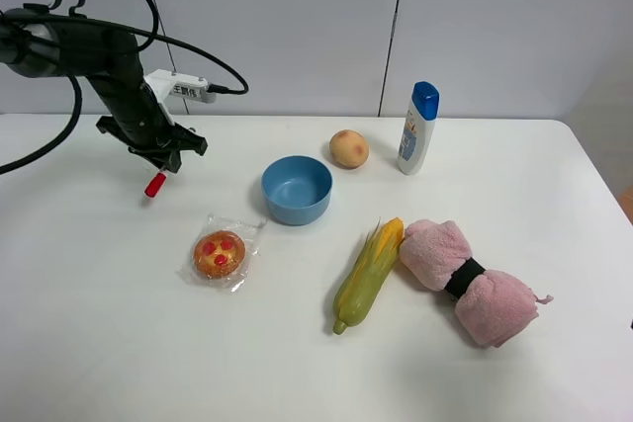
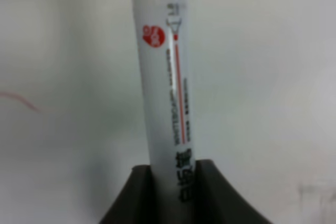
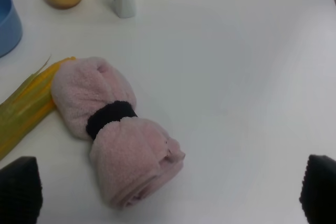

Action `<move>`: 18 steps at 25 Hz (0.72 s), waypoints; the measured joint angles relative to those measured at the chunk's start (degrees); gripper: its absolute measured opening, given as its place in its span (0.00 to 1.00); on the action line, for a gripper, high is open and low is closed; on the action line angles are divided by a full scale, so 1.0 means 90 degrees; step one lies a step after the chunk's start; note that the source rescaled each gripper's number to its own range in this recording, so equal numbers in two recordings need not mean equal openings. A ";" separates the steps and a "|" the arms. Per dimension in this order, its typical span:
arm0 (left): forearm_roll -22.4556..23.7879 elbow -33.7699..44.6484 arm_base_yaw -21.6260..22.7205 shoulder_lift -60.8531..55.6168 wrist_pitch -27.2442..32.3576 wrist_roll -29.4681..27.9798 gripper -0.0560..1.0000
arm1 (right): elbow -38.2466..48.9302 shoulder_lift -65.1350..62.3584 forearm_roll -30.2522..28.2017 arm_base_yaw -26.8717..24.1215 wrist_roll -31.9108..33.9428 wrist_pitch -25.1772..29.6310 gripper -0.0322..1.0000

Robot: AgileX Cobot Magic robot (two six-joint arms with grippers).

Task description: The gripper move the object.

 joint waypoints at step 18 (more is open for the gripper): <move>-0.0267 -0.1027 -0.0766 -0.0035 -0.0727 0.4170 0.05 | 0.0000 0.0000 0.0000 0.0000 0.0000 0.0000 1.00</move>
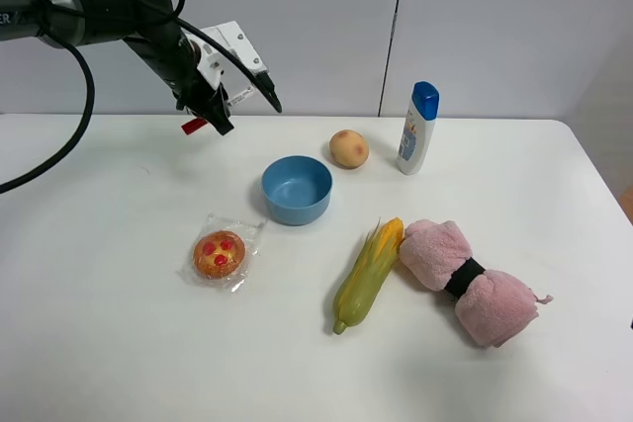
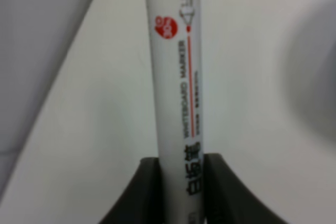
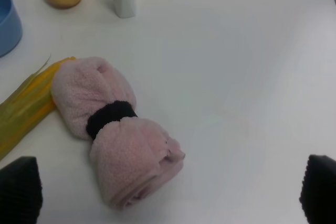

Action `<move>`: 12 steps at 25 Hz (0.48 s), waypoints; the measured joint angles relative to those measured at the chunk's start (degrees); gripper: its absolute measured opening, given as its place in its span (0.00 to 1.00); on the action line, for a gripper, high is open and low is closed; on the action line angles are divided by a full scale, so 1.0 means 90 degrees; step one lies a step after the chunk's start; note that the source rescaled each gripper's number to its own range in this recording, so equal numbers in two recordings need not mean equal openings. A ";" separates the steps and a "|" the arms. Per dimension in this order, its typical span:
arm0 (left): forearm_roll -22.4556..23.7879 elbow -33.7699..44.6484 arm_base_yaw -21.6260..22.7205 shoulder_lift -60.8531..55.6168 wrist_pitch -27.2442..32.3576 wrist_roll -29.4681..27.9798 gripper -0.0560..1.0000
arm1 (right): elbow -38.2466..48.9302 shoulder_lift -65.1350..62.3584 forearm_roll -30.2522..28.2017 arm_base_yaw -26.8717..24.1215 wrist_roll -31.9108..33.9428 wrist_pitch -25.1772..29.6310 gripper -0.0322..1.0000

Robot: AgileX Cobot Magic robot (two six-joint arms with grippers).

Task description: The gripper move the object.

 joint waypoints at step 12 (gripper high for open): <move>0.0022 -0.0002 0.0047 0.0820 -0.0601 0.2686 0.05 | 0.0000 0.0000 0.0000 0.0000 0.0000 0.0000 1.00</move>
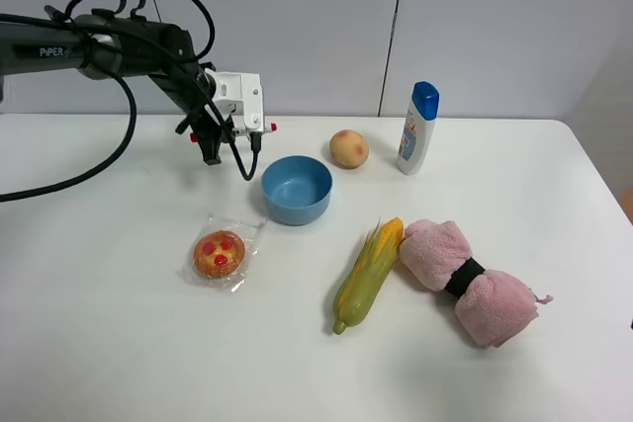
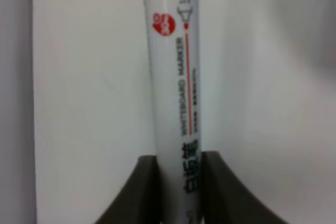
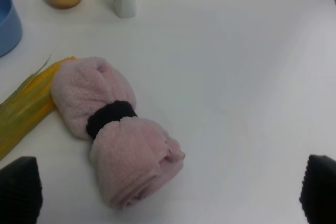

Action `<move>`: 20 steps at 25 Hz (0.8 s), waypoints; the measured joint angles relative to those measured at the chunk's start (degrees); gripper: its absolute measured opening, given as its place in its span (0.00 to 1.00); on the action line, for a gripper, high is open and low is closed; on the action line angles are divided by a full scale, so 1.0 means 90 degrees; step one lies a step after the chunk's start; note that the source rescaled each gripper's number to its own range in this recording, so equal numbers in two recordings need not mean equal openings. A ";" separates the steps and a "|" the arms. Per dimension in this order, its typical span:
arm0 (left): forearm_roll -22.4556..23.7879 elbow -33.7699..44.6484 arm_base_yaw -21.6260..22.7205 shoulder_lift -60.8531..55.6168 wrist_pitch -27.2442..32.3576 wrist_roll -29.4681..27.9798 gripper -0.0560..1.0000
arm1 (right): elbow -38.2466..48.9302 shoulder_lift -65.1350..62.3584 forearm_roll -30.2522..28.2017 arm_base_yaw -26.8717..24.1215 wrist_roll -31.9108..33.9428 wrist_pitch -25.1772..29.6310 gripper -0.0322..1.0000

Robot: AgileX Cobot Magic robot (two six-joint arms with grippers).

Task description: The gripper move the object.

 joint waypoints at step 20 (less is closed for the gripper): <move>0.0006 -0.0005 0.0053 0.0781 -0.1597 0.0644 0.05 | 0.0000 0.0000 0.0000 0.0000 0.0000 0.0000 1.00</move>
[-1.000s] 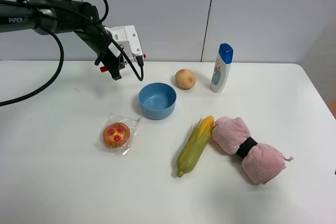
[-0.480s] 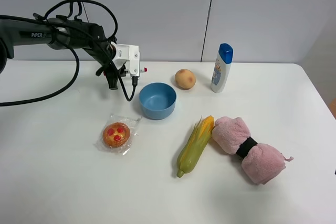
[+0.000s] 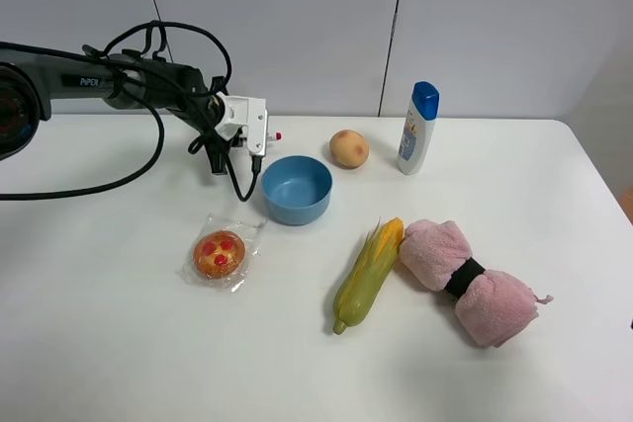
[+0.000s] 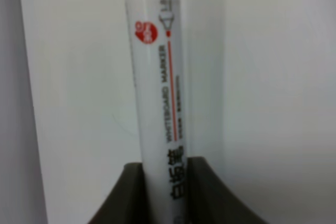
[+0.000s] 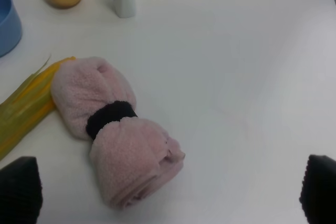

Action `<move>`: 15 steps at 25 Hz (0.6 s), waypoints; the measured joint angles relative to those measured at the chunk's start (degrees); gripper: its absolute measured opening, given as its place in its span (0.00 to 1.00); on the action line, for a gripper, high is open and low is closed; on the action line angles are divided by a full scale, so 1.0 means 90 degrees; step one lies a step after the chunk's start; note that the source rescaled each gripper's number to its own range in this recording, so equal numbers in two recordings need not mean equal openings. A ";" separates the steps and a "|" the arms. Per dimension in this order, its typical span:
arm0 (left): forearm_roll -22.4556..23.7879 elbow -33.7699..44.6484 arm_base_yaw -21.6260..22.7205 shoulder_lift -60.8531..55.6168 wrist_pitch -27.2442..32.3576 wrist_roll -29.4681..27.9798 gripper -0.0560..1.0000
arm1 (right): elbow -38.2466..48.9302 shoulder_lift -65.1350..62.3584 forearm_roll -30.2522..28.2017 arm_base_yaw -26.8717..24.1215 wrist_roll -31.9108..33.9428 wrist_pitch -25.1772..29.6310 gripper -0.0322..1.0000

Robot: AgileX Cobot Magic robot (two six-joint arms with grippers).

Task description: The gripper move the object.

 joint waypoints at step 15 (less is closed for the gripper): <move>0.0006 0.0000 0.0000 0.0000 -0.0144 -0.0030 0.33 | 0.0000 0.0000 0.0000 0.0000 0.0000 0.0000 1.00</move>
